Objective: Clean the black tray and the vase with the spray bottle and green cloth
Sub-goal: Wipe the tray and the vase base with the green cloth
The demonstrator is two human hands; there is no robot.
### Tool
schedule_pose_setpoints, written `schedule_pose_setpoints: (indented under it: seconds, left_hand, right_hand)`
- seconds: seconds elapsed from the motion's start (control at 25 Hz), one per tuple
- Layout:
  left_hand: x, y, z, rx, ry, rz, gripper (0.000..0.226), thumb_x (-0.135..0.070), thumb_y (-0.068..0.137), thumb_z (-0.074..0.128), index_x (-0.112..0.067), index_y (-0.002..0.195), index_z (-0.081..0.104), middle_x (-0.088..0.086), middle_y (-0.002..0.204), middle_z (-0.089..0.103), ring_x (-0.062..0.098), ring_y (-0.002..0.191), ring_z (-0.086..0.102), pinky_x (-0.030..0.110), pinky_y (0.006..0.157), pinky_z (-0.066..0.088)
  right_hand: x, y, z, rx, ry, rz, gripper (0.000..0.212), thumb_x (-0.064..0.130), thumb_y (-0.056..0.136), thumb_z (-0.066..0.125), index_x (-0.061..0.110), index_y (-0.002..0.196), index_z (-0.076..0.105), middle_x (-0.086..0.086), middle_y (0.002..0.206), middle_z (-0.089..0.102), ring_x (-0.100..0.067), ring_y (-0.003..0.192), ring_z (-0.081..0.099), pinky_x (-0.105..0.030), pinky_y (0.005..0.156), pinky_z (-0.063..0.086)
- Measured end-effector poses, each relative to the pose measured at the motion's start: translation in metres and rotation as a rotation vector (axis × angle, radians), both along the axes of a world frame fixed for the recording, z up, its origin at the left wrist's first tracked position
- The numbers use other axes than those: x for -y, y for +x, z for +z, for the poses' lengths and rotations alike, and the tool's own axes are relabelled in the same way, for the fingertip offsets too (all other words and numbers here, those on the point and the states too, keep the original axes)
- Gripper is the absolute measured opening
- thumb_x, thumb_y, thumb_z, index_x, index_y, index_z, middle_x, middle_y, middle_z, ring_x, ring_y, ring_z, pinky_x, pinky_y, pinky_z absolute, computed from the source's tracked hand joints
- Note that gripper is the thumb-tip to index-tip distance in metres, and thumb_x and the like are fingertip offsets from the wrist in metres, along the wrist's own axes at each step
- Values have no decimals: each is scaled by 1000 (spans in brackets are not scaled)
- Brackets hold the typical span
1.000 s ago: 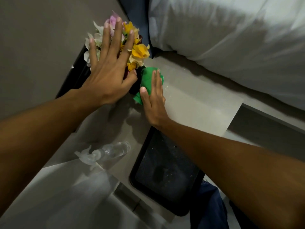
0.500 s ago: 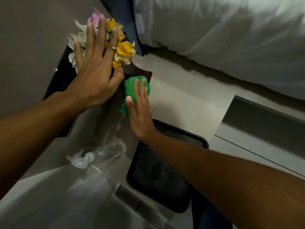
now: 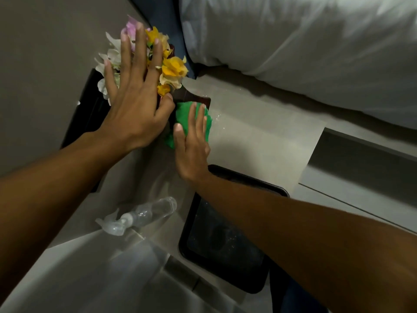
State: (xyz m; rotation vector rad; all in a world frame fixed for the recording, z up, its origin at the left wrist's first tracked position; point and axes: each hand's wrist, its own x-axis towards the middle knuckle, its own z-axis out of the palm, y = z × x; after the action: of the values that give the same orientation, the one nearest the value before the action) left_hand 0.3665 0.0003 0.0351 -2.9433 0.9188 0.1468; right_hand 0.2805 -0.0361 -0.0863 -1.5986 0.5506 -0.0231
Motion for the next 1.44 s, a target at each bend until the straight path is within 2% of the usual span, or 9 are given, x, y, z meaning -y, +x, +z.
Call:
schedule_pose_setpoints:
  seconds: [0.2, 0.44, 0.68, 0.88, 1.08, 1.16, 1.36, 1.44]
  left_hand:
    - [-3, 0, -5, 14, -5, 0, 79, -39, 89, 35, -21, 153, -8, 12, 164, -13, 33, 149, -15, 64, 115, -7]
    - [-2, 0, -1, -3, -5, 3, 81, -39, 88, 36, -22, 153, -9, 9, 164, -15, 29, 150, -16, 61, 115, -9]
    - [-3, -1, -6, 30, -37, 19, 78, -42, 89, 33, -22, 154, -5, 9, 165, -9, 27, 151, -11, 62, 115, -6]
    - [-3, -2, -3, 18, -18, -1, 79, -38, 88, 36, -24, 154, -6, 7, 165, -11, 26, 151, -13, 59, 115, -9]
    - [-3, -1, -4, 10, -22, -3, 79, -38, 87, 35, -25, 154, -5, 5, 165, -10, 25, 151, -12, 59, 116, -7]
    - [-3, -1, -3, 11, -27, 5, 79, -37, 87, 35, -25, 154, -4, 5, 165, -9, 24, 151, -12, 59, 116, -6]
    - [-2, -2, -3, 4, -28, 16, 80, -37, 86, 36, -26, 154, -4, 4, 165, -10, 22, 151, -13, 58, 116, -7]
    - [-3, -2, -4, 10, -26, 16, 80, -38, 85, 35, -26, 154, -4, 3, 165, -9, 22, 151, -12, 58, 117, -6]
  right_hand:
    - [35, 60, -1, -58, 19, -90, 55, 50, 104, 20, 37, 156, 10, 4, 168, 2, -20, 154, -2, -60, 116, 4]
    - [3, 6, -3, -5, -48, 6, 62, 48, 101, 20, 31, 157, 0, 3, 167, -5, -17, 153, -7, -55, 117, 7]
    - [42, 62, -2, -21, -36, -16, 54, 46, 105, 22, 34, 157, 9, 2, 168, 0, -21, 154, -4, -59, 117, 3]
    - [17, -1, -7, 49, -10, 102, 57, 38, 107, 27, 30, 157, 1, 3, 167, -8, -17, 153, -11, -60, 118, 5]
    - [52, 56, -3, -6, -1, 20, 52, 38, 107, 26, 28, 157, 14, -3, 168, 4, -24, 154, -1, -59, 120, 10]
    - [57, 67, 0, -14, 17, 19, 52, 36, 107, 27, 26, 157, 16, -5, 167, 7, -24, 154, 0, -57, 121, 11]
    - [27, 1, -2, 55, 58, 112, 54, 30, 108, 28, 19, 157, 9, -2, 167, 0, -19, 154, -6, -46, 125, 5]
    - [29, 4, -3, 46, 58, 118, 54, 30, 108, 28, 19, 157, 11, -2, 167, 2, -20, 154, -4, -45, 125, 6]
